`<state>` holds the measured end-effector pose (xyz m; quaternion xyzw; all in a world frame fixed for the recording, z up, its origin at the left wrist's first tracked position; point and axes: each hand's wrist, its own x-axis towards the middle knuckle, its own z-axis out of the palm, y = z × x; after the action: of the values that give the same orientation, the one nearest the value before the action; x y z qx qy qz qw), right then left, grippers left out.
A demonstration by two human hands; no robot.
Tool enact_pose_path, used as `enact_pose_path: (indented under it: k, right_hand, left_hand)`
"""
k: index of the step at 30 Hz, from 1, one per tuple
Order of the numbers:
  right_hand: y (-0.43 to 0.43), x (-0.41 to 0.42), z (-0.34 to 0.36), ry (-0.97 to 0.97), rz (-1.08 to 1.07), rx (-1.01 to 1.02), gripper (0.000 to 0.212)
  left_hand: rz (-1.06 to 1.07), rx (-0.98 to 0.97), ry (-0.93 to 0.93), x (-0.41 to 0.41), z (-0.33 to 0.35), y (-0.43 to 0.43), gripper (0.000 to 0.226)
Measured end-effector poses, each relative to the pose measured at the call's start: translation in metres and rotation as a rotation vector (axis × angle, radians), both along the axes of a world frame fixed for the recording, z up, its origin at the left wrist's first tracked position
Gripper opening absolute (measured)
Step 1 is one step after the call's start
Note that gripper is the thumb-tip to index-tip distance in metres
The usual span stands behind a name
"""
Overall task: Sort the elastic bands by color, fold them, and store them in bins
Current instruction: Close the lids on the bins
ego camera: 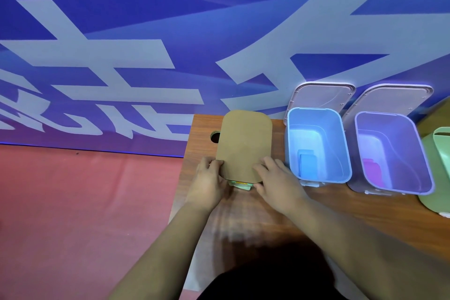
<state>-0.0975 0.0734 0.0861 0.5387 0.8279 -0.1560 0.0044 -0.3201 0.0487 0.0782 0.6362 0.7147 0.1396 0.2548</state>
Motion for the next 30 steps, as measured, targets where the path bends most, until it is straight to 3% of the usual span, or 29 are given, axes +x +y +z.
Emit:
enact_pose_path:
  k: [7,10,15,18,26,30]
  right_hand:
    - [0.008,-0.005,0.005,-0.056,0.008,0.008,0.048]
    - [0.014,-0.006,0.008,-0.045,0.007,-0.027,0.052]
    - [0.022,-0.007,0.010,-0.060,0.013,-0.054,0.056]
    - [0.026,-0.005,0.009,-0.052,0.021,-0.065,0.057]
    - [0.040,0.013,0.003,0.002,0.075,-0.107,0.059]
    - [0.057,0.035,0.013,0.103,0.029,-0.107,0.055]
  left_hand:
    - [-0.156,0.029,0.217,-0.001,0.007,0.024,0.051]
    - [-0.217,-0.040,0.204,0.003,0.019,0.052,0.064]
    - [-0.334,-0.269,0.344,0.015,0.031,0.098,0.113]
    - [-0.319,-0.357,0.415,0.022,0.030,0.111,0.126]
    - [-0.247,-0.404,0.465,0.035,0.023,0.125,0.130]
    - [-0.189,-0.383,0.411,0.055,0.024,0.131,0.104]
